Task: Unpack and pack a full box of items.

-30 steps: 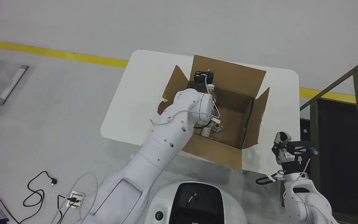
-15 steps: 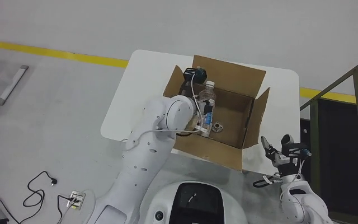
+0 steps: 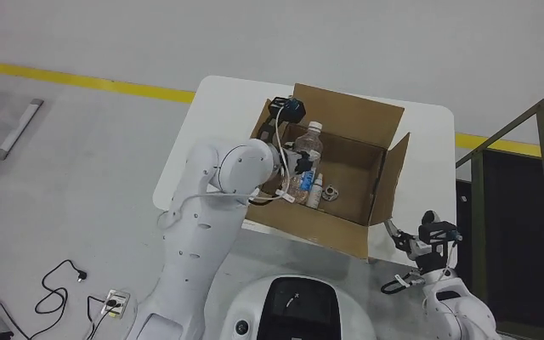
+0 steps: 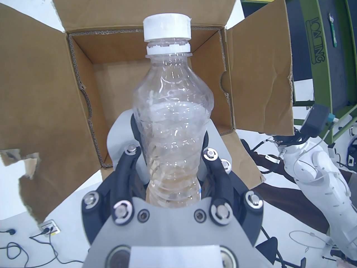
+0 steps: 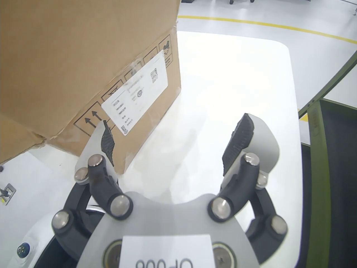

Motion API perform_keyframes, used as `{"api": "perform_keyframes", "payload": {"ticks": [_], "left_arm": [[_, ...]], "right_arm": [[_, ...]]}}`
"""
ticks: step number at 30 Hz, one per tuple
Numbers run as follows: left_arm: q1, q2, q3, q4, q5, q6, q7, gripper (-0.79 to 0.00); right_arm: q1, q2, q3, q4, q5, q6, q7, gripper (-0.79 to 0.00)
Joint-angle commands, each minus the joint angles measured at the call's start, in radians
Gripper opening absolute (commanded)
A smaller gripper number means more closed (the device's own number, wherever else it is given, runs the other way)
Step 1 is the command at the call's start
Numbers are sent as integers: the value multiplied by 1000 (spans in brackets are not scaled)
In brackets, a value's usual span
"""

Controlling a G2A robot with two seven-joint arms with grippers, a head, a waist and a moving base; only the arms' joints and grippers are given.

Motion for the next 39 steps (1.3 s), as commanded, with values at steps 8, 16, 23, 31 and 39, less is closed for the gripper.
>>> {"api": "perform_keyframes", "payload": {"ticks": [8,16,23,31,39], "left_arm": [[25,23,-20,-67,11,-37,-44,-785],[29,25,-20,-74,9,-37,-51,-785],[29,25,-20,-74,9,-37,-51,-785],[50,29,-22,-79,9,-48,-17,-785],[52,48,-56,-134,-3,-66,-63,-785]], "right_arm": [[-63,5,28,-21,19,-112,-3,0],[-84,6,44,-44,55,-153,-9,0],[-130,7,70,-126,157,-227,16,0],[-131,4,41,-178,182,-230,48,0],[-62,-3,-24,-193,200,-169,95,-58]]}}
